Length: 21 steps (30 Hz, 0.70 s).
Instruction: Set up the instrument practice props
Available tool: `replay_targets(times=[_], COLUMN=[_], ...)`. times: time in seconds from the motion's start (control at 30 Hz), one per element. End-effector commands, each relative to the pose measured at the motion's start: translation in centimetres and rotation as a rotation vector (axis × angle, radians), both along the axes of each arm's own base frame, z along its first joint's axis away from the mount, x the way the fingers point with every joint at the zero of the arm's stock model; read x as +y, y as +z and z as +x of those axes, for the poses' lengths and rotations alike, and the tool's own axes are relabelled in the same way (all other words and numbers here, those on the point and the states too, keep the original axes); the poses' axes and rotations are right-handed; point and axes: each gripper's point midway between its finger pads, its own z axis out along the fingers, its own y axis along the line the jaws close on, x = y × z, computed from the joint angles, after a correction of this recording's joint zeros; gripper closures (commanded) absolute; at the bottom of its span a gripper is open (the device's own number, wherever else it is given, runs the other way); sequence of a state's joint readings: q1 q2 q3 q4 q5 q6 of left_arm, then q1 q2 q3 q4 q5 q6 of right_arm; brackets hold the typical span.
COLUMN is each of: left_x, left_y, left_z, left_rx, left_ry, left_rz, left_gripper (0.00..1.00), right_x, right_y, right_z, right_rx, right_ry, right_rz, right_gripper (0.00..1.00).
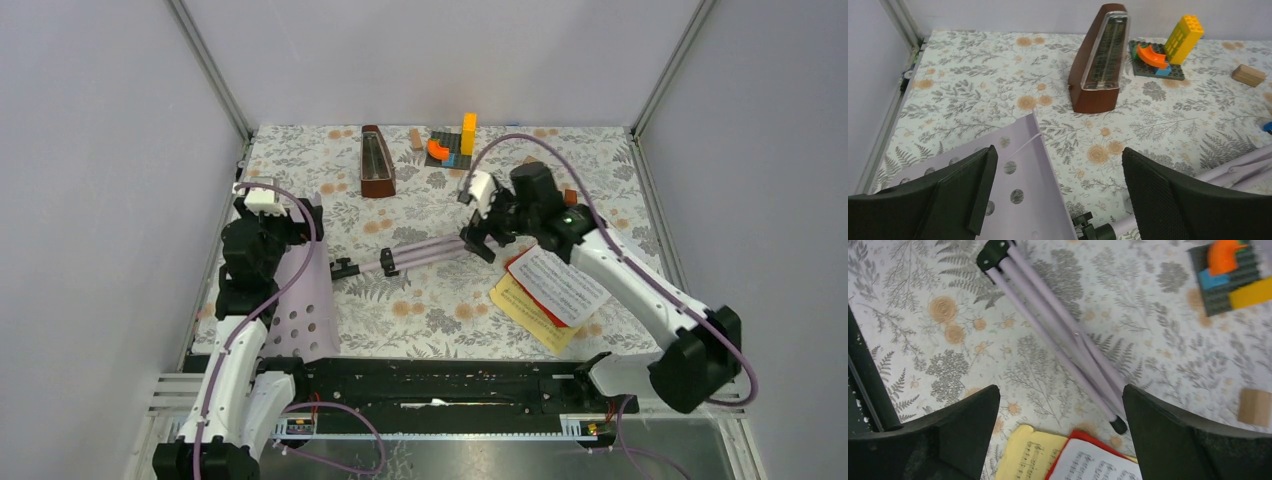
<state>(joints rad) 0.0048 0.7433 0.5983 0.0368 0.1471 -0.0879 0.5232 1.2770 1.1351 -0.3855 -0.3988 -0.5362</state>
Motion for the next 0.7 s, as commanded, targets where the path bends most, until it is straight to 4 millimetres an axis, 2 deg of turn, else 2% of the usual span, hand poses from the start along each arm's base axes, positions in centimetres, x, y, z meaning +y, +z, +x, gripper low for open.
replay_targets(times=[0.0, 0.1, 0.23, 0.4, 0.5, 0.67], left_x=[1.7, 2.6, 4.3, 6.5, 7.8, 8.9], left_y=[1.3, -0.5, -2.4, -3.3, -3.4, -3.1], left_z=[0.6, 0.5, -0.1, -0.6, -0.6, -0.2], left_rx=[0.036, 0.158, 0.26, 0.318, 0.332, 0.331], left_ry=[0.082, 0.113, 0.148, 0.191, 0.225, 0.262], left_rz=[0.008, 0.043, 0.049, 0.014, -0.021, -0.052], left_gripper=[0.01, 0.01, 0.01, 0.01, 0.01, 0.01], right_x=[2.8, 6.6, 12.8, 19.8, 22.9, 27.4], right_y=[-1.7, -2.4, -1.5, -2.0, -1.7, -1.6], right_z=[0.1, 0.4, 0.9, -0.3, -0.6, -0.5], right_rx=[0.024, 0.14, 0.286, 0.441, 0.506, 0.733], right_ry=[0.052, 0.045, 0.034, 0.038, 0.031, 0.027], right_rz=[-0.09, -0.02, 0.154, 0.23, 0.264, 0.35], right_gripper=[0.0, 0.0, 0.0, 0.0, 0.0, 0.0])
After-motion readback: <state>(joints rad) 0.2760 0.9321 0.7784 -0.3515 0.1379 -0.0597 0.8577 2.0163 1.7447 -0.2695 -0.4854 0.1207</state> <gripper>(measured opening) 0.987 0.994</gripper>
